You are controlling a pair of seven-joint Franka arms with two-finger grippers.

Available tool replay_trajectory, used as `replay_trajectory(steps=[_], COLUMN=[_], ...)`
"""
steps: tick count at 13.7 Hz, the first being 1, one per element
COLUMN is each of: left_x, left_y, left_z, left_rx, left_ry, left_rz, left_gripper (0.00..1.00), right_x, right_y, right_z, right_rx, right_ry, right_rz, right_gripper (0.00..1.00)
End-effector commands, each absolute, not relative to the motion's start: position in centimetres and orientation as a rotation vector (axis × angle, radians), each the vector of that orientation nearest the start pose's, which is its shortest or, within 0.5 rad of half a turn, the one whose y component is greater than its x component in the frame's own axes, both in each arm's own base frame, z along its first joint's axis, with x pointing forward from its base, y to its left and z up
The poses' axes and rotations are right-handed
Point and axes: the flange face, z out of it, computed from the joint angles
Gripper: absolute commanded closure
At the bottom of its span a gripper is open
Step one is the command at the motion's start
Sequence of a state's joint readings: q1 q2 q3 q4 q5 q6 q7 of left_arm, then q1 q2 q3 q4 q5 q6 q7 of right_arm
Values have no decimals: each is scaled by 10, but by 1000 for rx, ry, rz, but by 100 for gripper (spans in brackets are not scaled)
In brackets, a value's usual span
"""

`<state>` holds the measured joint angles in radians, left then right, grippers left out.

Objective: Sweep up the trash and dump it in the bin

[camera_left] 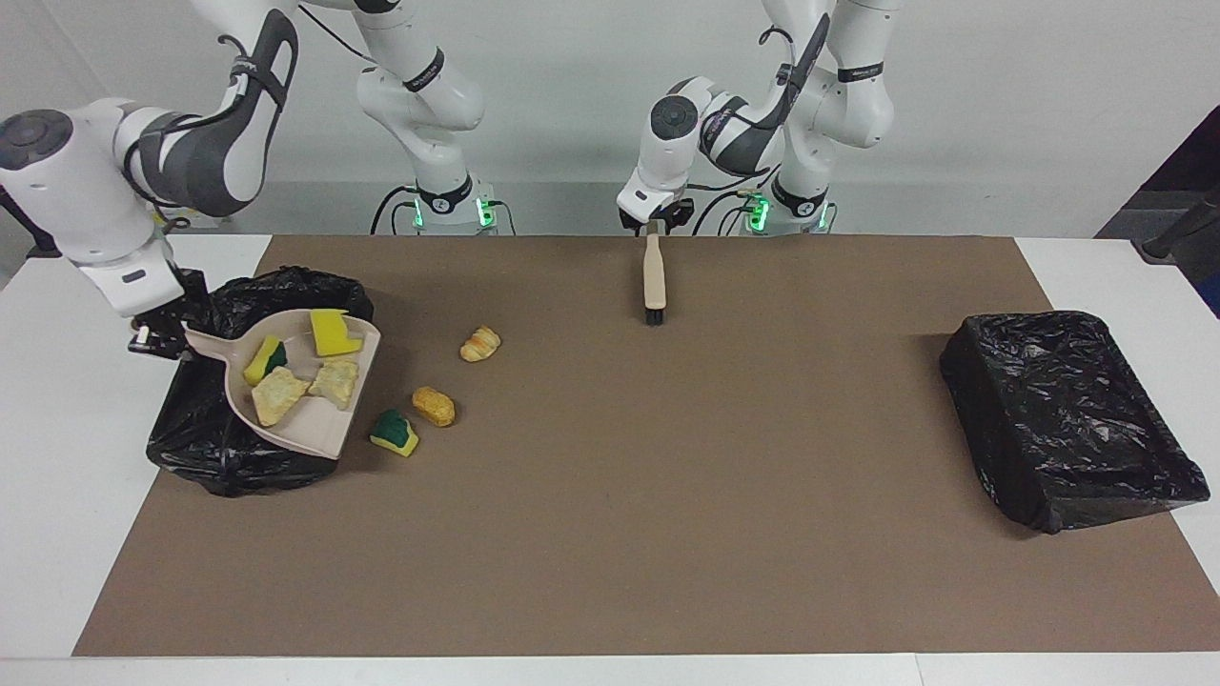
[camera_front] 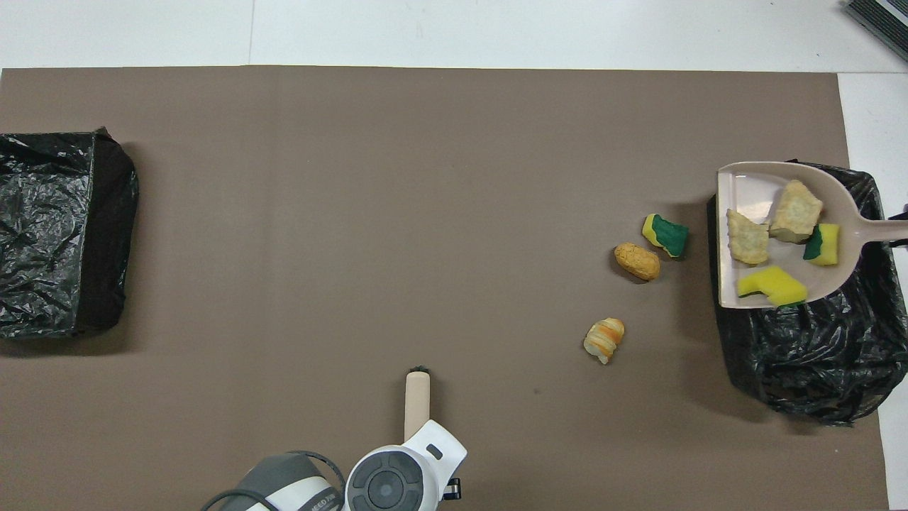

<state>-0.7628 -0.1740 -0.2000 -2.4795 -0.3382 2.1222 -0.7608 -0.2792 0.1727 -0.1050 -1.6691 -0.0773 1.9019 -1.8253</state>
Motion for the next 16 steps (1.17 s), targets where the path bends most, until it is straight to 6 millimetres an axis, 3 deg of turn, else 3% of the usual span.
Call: replay_trajectory(steps=[1,4,6,10,12,14,16], left_x=[269,339,376,449,469,485,500], left_y=[-360,-327,-304,-213,-176,-139,-93], left_z=[356,391,433,506,537,565,591], left_rx=[-3157,-3176,-3137,-3130,-3111,-3121,-3113], left_ry=[-23,-21,102,266,384,411,526], left_rz=[450,257,203,136,96,73,27], left_gripper=[0,0,0,0,0,0,0], right_x=[568,556,548,563,560,554,546], right_y=[-264,-284,-275,-239,-238,-249,-248], right_z=[520,529,549,551,554,557,574], right_rx=[-2346,-2300,-2255,-2153,-2188,-2207,-2255], right_ry=[-2200,-2308,-2398,-2507,-2458,-2435,-2414], right_rz=[-9,148,382,773,907,920,898], right_gripper=[100,100,100,100,100,100,100])
